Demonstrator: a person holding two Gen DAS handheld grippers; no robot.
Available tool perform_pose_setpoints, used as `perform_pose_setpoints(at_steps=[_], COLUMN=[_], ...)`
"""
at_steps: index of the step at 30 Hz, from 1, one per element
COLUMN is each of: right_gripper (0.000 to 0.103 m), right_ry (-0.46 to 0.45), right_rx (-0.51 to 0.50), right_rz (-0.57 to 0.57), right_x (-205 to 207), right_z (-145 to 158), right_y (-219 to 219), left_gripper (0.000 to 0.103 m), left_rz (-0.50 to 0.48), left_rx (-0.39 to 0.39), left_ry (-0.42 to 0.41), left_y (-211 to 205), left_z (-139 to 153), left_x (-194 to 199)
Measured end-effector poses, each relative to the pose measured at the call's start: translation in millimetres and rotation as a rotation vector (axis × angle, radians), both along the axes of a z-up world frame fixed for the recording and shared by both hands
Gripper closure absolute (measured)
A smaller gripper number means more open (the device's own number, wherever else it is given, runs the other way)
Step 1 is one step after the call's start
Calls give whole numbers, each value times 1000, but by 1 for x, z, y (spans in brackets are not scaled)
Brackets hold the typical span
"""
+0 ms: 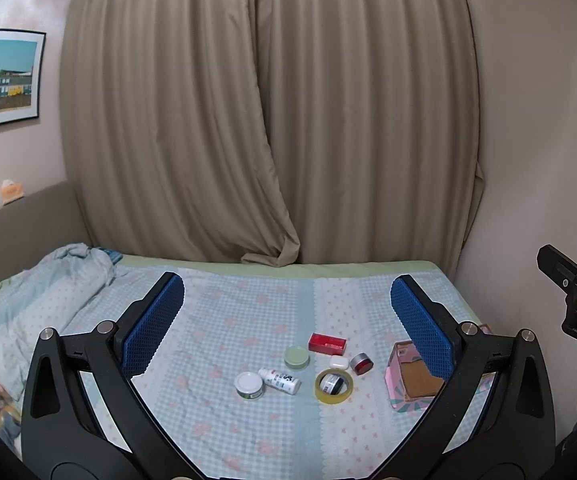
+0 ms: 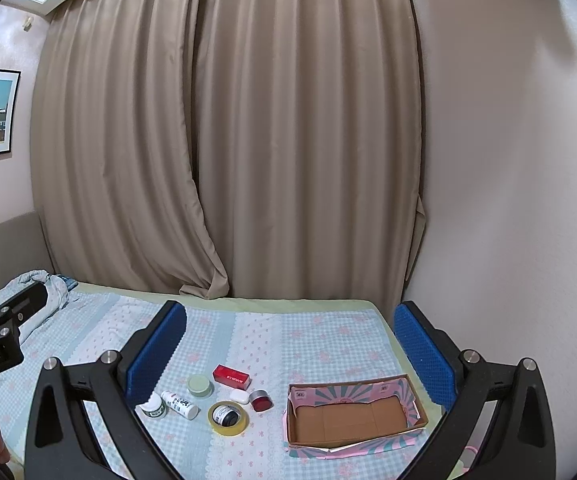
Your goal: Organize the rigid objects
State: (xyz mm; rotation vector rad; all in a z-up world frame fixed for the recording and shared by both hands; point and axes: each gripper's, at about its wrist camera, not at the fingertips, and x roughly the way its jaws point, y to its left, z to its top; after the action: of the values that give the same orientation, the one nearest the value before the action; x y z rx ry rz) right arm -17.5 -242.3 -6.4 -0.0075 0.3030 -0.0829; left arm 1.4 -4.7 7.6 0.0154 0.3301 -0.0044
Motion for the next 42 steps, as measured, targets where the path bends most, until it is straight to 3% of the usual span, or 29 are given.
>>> perform_pose_setpoints(at_steps=[33, 42], right_gripper=[0, 0], right_ry=[-19, 66], right_rx=[1, 8], right_rz=[24, 63], right_x=[1, 29], right_z=[-13, -22], right_y=[-9, -14], left_gripper=[0, 0], left_rz=[28, 75], left_rx=[1, -20], left_ry=[-9, 108], left_y=[-8, 9], left_z=[-5, -20], left_x=[-7, 26])
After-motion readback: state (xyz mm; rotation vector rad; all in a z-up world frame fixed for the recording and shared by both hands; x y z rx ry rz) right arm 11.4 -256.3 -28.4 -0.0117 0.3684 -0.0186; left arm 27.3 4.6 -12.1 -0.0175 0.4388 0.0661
